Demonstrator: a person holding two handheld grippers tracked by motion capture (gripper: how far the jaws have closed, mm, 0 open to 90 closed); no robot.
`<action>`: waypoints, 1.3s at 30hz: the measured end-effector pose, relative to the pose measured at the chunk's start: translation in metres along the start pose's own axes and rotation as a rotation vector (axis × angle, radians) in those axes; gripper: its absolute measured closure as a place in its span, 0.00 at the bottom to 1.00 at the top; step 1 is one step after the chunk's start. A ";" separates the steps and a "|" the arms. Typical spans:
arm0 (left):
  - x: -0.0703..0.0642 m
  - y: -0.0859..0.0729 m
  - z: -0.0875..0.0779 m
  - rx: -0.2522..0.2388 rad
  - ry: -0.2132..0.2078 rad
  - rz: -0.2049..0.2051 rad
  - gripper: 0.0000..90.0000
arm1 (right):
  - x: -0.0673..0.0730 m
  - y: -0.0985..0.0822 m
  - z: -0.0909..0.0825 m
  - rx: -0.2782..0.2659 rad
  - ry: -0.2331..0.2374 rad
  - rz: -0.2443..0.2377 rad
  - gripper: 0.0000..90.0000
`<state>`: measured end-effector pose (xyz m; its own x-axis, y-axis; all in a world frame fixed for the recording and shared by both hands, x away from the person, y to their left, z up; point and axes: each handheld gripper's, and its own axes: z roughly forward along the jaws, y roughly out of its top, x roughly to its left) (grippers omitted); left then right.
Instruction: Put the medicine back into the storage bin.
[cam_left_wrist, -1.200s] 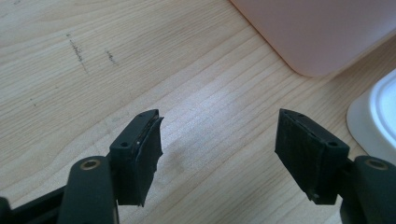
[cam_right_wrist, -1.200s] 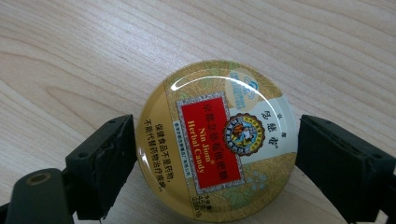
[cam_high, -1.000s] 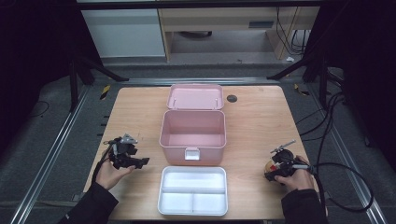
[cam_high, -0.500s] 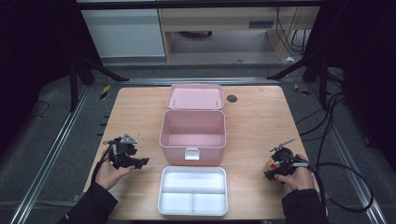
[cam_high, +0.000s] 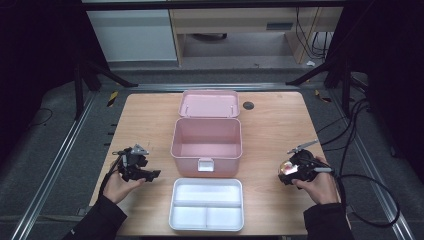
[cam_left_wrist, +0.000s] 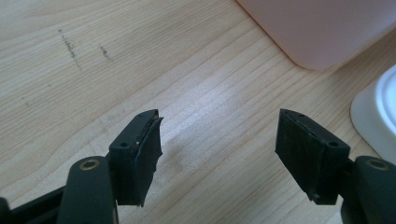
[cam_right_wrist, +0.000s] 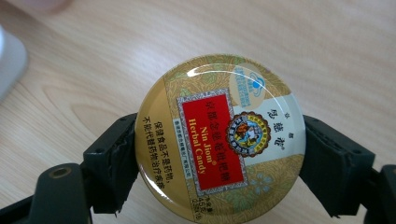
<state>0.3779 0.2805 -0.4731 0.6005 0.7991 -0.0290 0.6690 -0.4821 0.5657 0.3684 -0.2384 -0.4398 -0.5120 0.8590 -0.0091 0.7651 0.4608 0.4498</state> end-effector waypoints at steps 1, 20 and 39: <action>0.000 0.000 0.000 -0.001 0.000 0.000 0.34 | 0.001 0.003 -0.002 -0.009 0.003 -0.007 0.23; -0.003 0.000 0.002 -0.002 0.011 0.011 0.33 | 0.013 0.065 -0.049 -0.165 -0.003 -0.060 0.23; -0.001 -0.001 0.003 -0.001 0.009 0.000 0.32 | 0.040 0.143 -0.070 -0.216 0.034 -0.165 0.23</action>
<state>0.3780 0.2794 -0.4757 0.5966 0.8023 -0.0212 0.6682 -0.4819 0.5668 0.4296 -0.1535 -0.3137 -0.6385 0.7664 -0.0703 0.5708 0.5329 0.6247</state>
